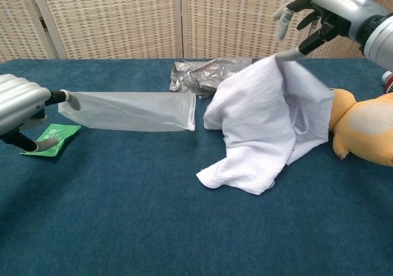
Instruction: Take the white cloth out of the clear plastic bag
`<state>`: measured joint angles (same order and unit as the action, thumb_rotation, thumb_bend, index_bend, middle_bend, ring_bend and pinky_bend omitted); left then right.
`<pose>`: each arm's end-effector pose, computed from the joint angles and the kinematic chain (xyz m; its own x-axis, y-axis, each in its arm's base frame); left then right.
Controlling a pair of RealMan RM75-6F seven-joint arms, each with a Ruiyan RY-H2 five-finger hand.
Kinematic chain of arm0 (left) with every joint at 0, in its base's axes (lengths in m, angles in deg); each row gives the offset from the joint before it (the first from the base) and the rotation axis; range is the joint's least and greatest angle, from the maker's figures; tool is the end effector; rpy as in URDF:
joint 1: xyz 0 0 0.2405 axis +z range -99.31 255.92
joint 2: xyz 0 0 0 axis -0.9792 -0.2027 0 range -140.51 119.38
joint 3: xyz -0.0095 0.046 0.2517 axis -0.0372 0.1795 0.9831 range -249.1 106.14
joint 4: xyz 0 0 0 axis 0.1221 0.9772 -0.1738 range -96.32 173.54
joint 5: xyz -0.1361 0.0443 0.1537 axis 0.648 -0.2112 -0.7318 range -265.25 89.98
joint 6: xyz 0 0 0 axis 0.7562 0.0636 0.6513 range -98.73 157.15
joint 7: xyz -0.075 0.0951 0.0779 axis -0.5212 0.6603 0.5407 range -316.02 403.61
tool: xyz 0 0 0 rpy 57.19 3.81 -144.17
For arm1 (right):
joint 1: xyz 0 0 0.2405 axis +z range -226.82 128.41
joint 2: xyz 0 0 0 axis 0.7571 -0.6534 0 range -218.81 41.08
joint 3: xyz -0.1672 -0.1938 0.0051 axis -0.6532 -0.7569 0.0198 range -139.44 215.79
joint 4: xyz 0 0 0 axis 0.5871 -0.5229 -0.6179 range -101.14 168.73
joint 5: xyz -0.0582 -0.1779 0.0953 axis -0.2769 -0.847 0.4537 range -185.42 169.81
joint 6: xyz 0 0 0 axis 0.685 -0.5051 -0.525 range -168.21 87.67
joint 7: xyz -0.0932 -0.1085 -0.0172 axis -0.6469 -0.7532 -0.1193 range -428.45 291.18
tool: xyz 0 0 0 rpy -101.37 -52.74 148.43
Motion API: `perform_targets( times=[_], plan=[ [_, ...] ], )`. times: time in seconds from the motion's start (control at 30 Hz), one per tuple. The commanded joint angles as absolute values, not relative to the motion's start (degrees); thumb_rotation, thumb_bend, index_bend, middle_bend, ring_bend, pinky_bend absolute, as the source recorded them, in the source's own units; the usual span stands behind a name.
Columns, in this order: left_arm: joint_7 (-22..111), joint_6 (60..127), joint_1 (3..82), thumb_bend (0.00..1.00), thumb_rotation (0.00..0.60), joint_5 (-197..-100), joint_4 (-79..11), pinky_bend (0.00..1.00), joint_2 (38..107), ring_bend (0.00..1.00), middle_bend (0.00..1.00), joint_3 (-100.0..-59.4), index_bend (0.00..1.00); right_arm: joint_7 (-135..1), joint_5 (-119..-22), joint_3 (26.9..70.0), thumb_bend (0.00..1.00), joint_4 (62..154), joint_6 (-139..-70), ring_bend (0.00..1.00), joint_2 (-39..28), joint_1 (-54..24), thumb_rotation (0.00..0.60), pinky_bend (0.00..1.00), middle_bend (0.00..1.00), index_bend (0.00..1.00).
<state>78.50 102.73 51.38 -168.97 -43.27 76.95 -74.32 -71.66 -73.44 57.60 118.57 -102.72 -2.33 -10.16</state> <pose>-0.2199 0.2782 0.0159 0.7196 -0.0504 0.6926 0.6426 -0.3297 -0.6916 -0.1430 -0.3732 0.0444 0.0744 -0.0939 0.9928 -0.9660 -0.2541 0.0484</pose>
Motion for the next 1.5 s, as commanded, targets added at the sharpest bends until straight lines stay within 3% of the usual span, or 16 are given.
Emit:
perform_targets(
  times=[0.03, 0.13, 0.33, 0.53, 0.67, 0.77, 0.9, 1.17, 1.33, 1.5],
  plan=[
    [78.6, 103.6, 51.7, 0.02, 0.6, -169.7, -44.6, 1.0, 76.0, 0.9, 0.99, -74.4, 0.04, -72.9, -73.7, 57.0, 0.0, 120.4, -102.7, 0.05, -3.3, -10.2, 0.6, 0.22, 0.18, 0.1],
    [78.1, 104.4, 52.1, 0.0, 0.6, -170.3, -46.0, 1.0, 75.0, 0.84, 0.94, -74.5, 0.0, -74.1, -74.3, 56.5, 0.0, 122.6, -103.3, 0.05, -4.4, -10.6, 0.6, 0.22, 0.18, 0.01],
    [77.1, 106.8, 54.1, 0.0, 0.6, -168.5, -50.3, 0.95, 72.6, 0.73, 0.8, -75.7, 0.01, -77.8, -75.4, 54.9, 0.0, 127.8, -105.0, 0.05, -8.1, -12.2, 0.6, 0.22, 0.18, 0.0],
    [73.9, 110.1, 56.4, 0.0, 0.6, -167.8, -53.7, 0.92, 69.4, 0.68, 0.65, -77.0, 0.1, -82.2, -75.1, 52.4, 0.0, 132.8, -106.3, 0.05, -13.4, -14.9, 0.6, 0.22, 0.18, 0.12],
    [74.1, 111.8, 57.6, 0.01, 0.6, -167.5, -55.6, 0.84, 66.8, 0.61, 0.58, -77.6, 0.17, -83.5, -75.5, 50.3, 0.0, 134.9, -107.4, 0.05, -16.3, -17.1, 0.6, 0.22, 0.18, 0.15],
    [73.7, 113.1, 58.6, 0.02, 0.6, -167.3, -56.9, 0.81, 64.5, 0.6, 0.58, -78.0, 0.25, -83.7, -76.7, 48.5, 0.0, 136.1, -108.7, 0.05, -18.3, -19.1, 0.6, 0.22, 0.18, 0.16],
    [72.2, 114.4, 60.4, 0.02, 0.6, -166.4, -58.2, 0.81, 60.9, 0.62, 0.66, -78.4, 0.31, -83.4, -78.9, 46.0, 0.0, 136.7, -110.7, 0.05, -20.3, -21.8, 0.6, 0.22, 0.18, 0.17],
    [69.0, 117.8, 64.6, 0.04, 0.6, -168.4, -59.1, 0.81, 55.5, 0.62, 0.66, -76.5, 0.33, -79.9, -83.8, 41.8, 0.0, 137.6, -114.2, 0.05, -23.3, -27.1, 0.6, 0.22, 0.18, 0.18],
    [67.0, 120.1, 67.3, 0.13, 0.6, -170.4, -58.3, 0.8, 54.2, 0.61, 0.65, -74.9, 0.35, -78.0, -86.7, 39.8, 0.0, 137.6, -117.3, 0.05, -24.4, -30.4, 0.6, 0.22, 0.18, 0.18],
    [64.4, 120.6, 69.2, 0.14, 0.6, -171.3, -57.0, 0.8, 53.3, 0.61, 0.65, -73.6, 0.36, -77.0, -88.8, 38.2, 0.0, 137.3, -119.6, 0.05, -25.3, -33.3, 0.6, 0.22, 0.18, 0.19]
  ],
)
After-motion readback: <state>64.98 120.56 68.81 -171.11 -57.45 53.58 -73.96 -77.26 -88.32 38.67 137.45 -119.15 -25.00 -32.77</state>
